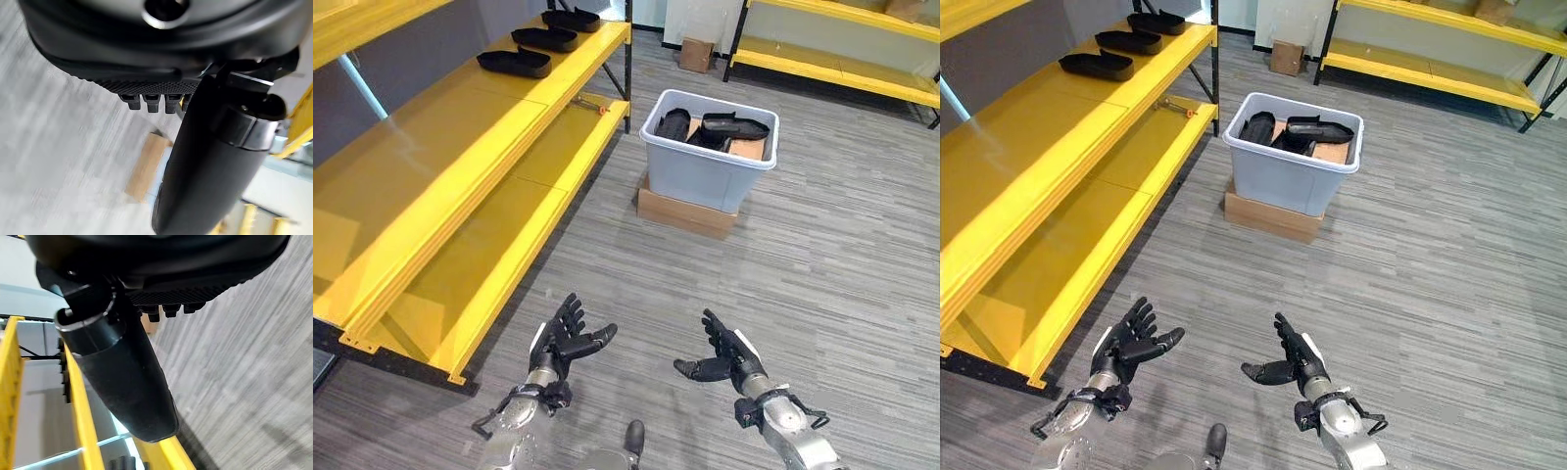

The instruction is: Move parts from the plastic box to the shelf.

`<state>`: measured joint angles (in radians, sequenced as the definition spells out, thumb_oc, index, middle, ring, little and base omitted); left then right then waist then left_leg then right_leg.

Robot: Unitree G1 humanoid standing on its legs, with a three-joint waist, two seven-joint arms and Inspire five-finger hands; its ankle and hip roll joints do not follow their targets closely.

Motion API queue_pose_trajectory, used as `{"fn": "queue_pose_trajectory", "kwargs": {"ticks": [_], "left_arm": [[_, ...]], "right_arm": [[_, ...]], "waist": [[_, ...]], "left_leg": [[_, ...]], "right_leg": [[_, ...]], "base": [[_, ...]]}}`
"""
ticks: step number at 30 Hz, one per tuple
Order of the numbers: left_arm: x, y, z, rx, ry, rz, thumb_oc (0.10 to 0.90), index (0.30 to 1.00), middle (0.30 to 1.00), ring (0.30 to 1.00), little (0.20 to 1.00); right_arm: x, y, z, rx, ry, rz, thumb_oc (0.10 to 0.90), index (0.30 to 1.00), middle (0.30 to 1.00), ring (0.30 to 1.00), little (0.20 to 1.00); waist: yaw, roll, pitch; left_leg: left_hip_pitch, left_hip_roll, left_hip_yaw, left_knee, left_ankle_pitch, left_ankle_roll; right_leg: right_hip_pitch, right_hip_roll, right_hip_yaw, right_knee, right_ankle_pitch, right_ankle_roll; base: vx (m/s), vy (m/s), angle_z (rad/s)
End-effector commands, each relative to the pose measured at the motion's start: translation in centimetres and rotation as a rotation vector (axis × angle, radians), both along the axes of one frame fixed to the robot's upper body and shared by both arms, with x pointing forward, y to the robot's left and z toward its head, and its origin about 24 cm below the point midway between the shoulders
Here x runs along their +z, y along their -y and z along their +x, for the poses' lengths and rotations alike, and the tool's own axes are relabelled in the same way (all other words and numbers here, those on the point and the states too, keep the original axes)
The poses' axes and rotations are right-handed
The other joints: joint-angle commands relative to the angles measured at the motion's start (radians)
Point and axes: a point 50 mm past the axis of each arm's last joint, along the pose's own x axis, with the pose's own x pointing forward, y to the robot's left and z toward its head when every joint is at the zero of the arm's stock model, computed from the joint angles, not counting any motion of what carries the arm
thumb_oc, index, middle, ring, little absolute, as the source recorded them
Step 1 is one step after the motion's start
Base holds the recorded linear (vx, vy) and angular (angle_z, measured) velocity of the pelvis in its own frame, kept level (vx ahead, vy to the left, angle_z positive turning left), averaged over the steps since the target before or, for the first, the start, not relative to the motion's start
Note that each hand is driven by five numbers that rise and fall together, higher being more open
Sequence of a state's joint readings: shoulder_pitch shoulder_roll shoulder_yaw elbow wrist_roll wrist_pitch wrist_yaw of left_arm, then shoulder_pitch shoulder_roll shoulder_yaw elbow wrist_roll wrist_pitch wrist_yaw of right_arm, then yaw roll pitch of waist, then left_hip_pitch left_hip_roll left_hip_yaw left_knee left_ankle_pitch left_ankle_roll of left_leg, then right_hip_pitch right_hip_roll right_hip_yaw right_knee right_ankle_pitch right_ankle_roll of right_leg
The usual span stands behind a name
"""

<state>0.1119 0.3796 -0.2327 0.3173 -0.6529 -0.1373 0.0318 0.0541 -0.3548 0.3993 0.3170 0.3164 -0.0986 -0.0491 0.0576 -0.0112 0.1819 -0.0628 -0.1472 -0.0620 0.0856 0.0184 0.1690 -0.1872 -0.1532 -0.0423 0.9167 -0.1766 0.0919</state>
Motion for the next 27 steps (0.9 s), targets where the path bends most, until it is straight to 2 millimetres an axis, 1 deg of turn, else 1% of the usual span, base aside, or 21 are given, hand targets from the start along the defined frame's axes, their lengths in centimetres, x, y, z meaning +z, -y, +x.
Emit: {"fn": "queue_pose_trajectory", "kwargs": {"ticks": [1, 2, 3, 4, 5, 6, 7, 8, 9, 10, 11, 15, 16, 17, 19, 20, 21, 22, 23, 26, 27], "left_arm": [[3.4, 0.3, 1.5, -0.052, 0.205, 0.016, 0.9, 1.0, 1.0, 1.0, 1.0], [3.4, 0.3, 1.4, -0.05, 0.201, 0.0, 0.9, 1.0, 1.0, 1.0, 1.0], [3.3, 0.3, 1.3, -0.053, 0.2, -0.005, 0.9, 1.0, 1.0, 1.0, 1.0], [3.1, 0.3, 1.2, -0.049, 0.193, -0.012, 0.9, 1.0, 1.0, 1.0, 1.0], [3.1, 0.3, 1.2, -0.049, 0.193, -0.012, 0.9, 1.0, 1.0, 1.0, 1.0], [3.1, 0.2, 1.3, -0.039, 0.192, -0.015, 0.9, 1.0, 1.0, 1.0, 1.0], [3.2, 0.2, 1.3, -0.036, 0.201, -0.019, 0.9, 1.0, 1.0, 1.0, 1.0], [3.2, 0.2, 1.3, -0.036, 0.201, -0.02, 0.9, 1.0, 1.0, 1.0, 1.0], [2.8, 0.3, 1.0, -0.04, 0.185, -0.017, 0.9, 1.0, 1.0, 1.0, 1.0], [2.8, 0.3, 1.0, -0.04, 0.185, -0.017, 0.9, 1.0, 1.0, 1.0, 1.0], [2.7, 0.7, 1.2, -0.054, 0.186, -0.02, 0.9, 1.0, 1.0, 1.0, 1.0], [3.1, 1.3, 1.6, -0.06, 0.206, -0.043, 0.9, 1.0, 1.0, 1.0, 1.0], [2.9, 1.5, 1.6, -0.056, 0.201, -0.052, 0.9, 1.0, 1.0, 1.0, 1.0], [3.0, 1.4, 1.6, -0.04, 0.205, -0.062, 0.9, 1.0, 1.0, 1.0, 1.0], [2.9, 1.3, 1.4, -0.026, 0.197, -0.073, 0.9, 1.0, 1.0, 1.0, 1.0], [2.9, 1.3, 1.4, -0.026, 0.197, -0.073, 0.9, 1.0, 1.0, 1.0, 1.0], [2.7, 1.3, 1.2, -0.022, 0.182, -0.083, 0.9, 1.0, 1.0, 1.0, 1.0], [2.6, 1.4, 1.2, -0.026, 0.178, -0.087, 0.9, 1.0, 1.0, 1.0, 1.0], [2.6, 1.3, 1.2, -0.022, 0.172, -0.087, 0.9, 1.0, 1.0, 1.0, 1.0], [2.2, 1.3, 0.9, -0.02, 0.155, -0.094, 0.9, 1.0, 1.0, 1.0, 1.0], [2.0, 1.1, 0.4, -0.006, 0.144, -0.093, 0.9, 1.0, 1.0, 1.0, 1.0]], "right_arm": [[2.5, 0.1, 1.6, 0.022, 0.142, 0.025, 0.9, 1.0, 1.0, 1.0, 1.0], [2.6, 0.0, 1.5, 0.023, 0.143, 0.044, 0.9, 1.0, 1.0, 1.0, 1.0], [2.7, 0.0, 1.6, 0.027, 0.145, 0.037, 0.9, 1.0, 1.0, 1.0, 1.0], [2.6, 0.1, 1.7, 0.031, 0.143, 0.03, 0.9, 1.0, 1.0, 1.0, 1.0], [2.6, 0.1, 1.7, 0.031, 0.143, 0.03, 0.9, 1.0, 1.0, 1.0, 1.0], [2.6, -0.1, 2.0, 0.037, 0.14, 0.015, 0.9, 1.0, 1.0, 1.0, 1.0], [2.7, -0.1, 2.0, 0.042, 0.144, 0.01, 0.9, 1.0, 1.0, 1.0, 1.0], [2.7, -0.1, 2.0, 0.042, 0.144, 0.01, 0.9, 1.0, 1.0, 1.0, 1.0], [2.8, 0.0, 1.9, 0.051, 0.148, 0.0, 0.9, 1.0, 1.0, 1.0, 1.0], [2.8, 0.0, 1.9, 0.051, 0.148, 0.0, 0.9, 1.0, 1.0, 1.0, 1.0], [2.6, 0.3, 1.9, 0.047, 0.144, -0.01, 0.9, 1.0, 1.0, 1.0, 1.0], [3.1, 0.9, 2.2, 0.036, 0.162, -0.009, 0.9, 1.0, 1.0, 1.0, 1.0], [3.3, 1.2, 2.3, 0.026, 0.167, -0.013, 0.9, 1.0, 1.0, 1.0, 1.0], [3.3, 1.6, 2.4, 0.007, 0.171, -0.013, 0.9, 1.0, 1.0, 1.0, 1.0], [3.3, 1.8, 2.3, 0.003, 0.17, -0.01, 0.9, 1.0, 1.0, 1.0, 1.0], [3.3, 1.8, 2.3, 0.003, 0.171, -0.01, 0.9, 1.0, 1.0, 1.0, 1.0], [3.2, 2.3, 2.0, -0.018, 0.167, -0.019, 0.9, 1.0, 1.0, 1.0, 1.0], [3.3, 2.7, 2.0, -0.03, 0.17, -0.027, 0.9, 1.0, 1.0, 1.0, 1.0], [3.3, 2.8, 2.0, -0.039, 0.172, -0.031, 0.9, 1.0, 1.0, 1.0, 1.0], [3.0, 3.1, 1.7, -0.059, 0.156, -0.036, 0.9, 1.0, 1.0, 1.0, 1.0], [3.0, 3.3, 1.5, -0.063, 0.154, -0.032, 0.9, 1.0, 1.0, 1.0, 1.0]], "waist": [[-0.008, 0.015, -0.043], [-0.018, 0.011, -0.041], [-0.02, 0.008, -0.044], [-0.026, 0.01, -0.042], [-0.027, 0.011, -0.041], [-0.043, -0.001, -0.041], [-0.039, -0.003, -0.039], [-0.038, -0.001, -0.036], [-0.028, -0.02, -0.051], [-0.028, -0.02, -0.051], [-0.034, -0.032, -0.077], [-0.042, -0.024, -0.102], [-0.046, -0.015, -0.115], [-0.05, -0.012, -0.113], [-0.042, -0.014, -0.099], [-0.044, -0.018, -0.101], [-0.032, -0.037, -0.074], [-0.028, -0.048, -0.052], [-0.026, -0.059, -0.036], [-0.008, -0.063, -0.023], [0.008, -0.064, -0.021]], "left_leg": [[0.025, 0.075, -0.053, 0.03, -0.075, -0.063], [0.077, 0.073, -0.048, 0.004, -0.096, -0.073], [0.091, 0.076, -0.044, -0.008, -0.103, -0.08], [0.114, 0.081, -0.052, -0.02, -0.113, -0.091], [0.116, 0.082, -0.052, -0.021, -0.113, -0.092], [0.162, 0.083, -0.071, -0.043, -0.135, -0.108], [0.182, 0.089, -0.069, -0.048, -0.147, -0.115], [0.187, 0.091, -0.068, -0.05, -0.148, -0.115], [0.201, 0.099, -0.064, -0.046, -0.177, -0.13], [0.201, 0.099, -0.064, -0.046, -0.177, -0.13], [0.209, 0.118, -0.071, -0.021, -0.19, -0.144], [0.232, 0.173, -0.093, 0.0, -0.192, -0.173], [0.226, 0.203, -0.1, 0.041, -0.158, -0.192], [0.194, 0.224, -0.113, 0.13, -0.084, -0.216], [0.136, 0.238, -0.116, 0.297, 0.004, -0.225], [0.131, 0.233, -0.118, 0.297, 0.009, -0.225], [0.022, 0.221, -0.11, 0.511, 0.134, -0.237], [-0.045, 0.218, -0.089, 0.61, 0.158, -0.234], [-0.093, 0.228, -0.054, 0.679, 0.146, -0.215], [-0.173, 0.244, -0.004, 0.659, 0.103, -0.206], [-0.24, 0.207, 0.008, 0.589, 0.053, -0.204]], "right_leg": [[-0.052, 0.053, -0.035, -0.255, 0.255, 0.012], [-0.055, 0.016, -0.107, -0.434, 0.223, 0.004], [-0.072, -0.01, -0.122, -0.528, 0.226, 0.007], [-0.064, -0.009, -0.119, -0.66, 0.237, 0.011], [-0.061, -0.007, -0.12, -0.662, 0.238, 0.01], [-0.084, -0.014, -0.058, -0.839, 0.3, 0.036], [-0.076, -0.017, -0.062, -0.871, 0.322, 0.048], [-0.069, -0.014, -0.063, -0.876, 0.325, 0.048], [-0.035, -0.017, -0.09, -0.912, 0.335, 0.048], [-0.035, -0.017, -0.09, -0.912, 0.335, 0.048], [0.007, 0.008, -0.06, -0.927, 0.339, 0.034], [0.014, 0.053, -0.085, -0.898, 0.312, 0.012], [0.028, 0.077, -0.093, -0.887, 0.28, -0.006], [0.049, 0.108, -0.08, -0.889, 0.253, -0.031], [0.087, 0.131, -0.076, -0.895, 0.227, -0.058], [0.084, 0.126, -0.077, -0.896, 0.23, -0.057], [0.133, 0.128, -0.071, -0.912, 0.207, -0.088], [0.149, 0.125, -0.077, -0.915, 0.201, -0.102], [0.164, 0.124, -0.081, -0.919, 0.197, -0.114], [0.197, 0.131, -0.074, -0.937, 0.182, -0.116], [0.226, 0.126, -0.064, -0.955, 0.171, -0.106]], "base": [[0.46, 0.049, 0.17], [0.32, -0.038, 0.14], [0.45, -0.087, 0.27], [0.21, -0.075, 0.13], [0.4, -0.147, 0.02], [0.37, -0.133, -0.09], [0.37, -0.133, -0.07], [0.3, -0.136, 0.02], [0.2, -0.1, 0.05], [0.45, -0.209, 0.14], [0.36, -0.172, 0.2], [0.33, -0.182, 0.42], [0.37, -0.257, 0.18], [0.43, -0.304, 0.04], [0.22, -0.19, -0.07], [0.17, -0.209, -0.05], [0.1, -0.225, -0.07], [0.14, -0.316, -0.02], [0.11, -0.248, 0.0], [0.17, -0.096, 0.03], [0.22, 0.02, 0.01]]}}
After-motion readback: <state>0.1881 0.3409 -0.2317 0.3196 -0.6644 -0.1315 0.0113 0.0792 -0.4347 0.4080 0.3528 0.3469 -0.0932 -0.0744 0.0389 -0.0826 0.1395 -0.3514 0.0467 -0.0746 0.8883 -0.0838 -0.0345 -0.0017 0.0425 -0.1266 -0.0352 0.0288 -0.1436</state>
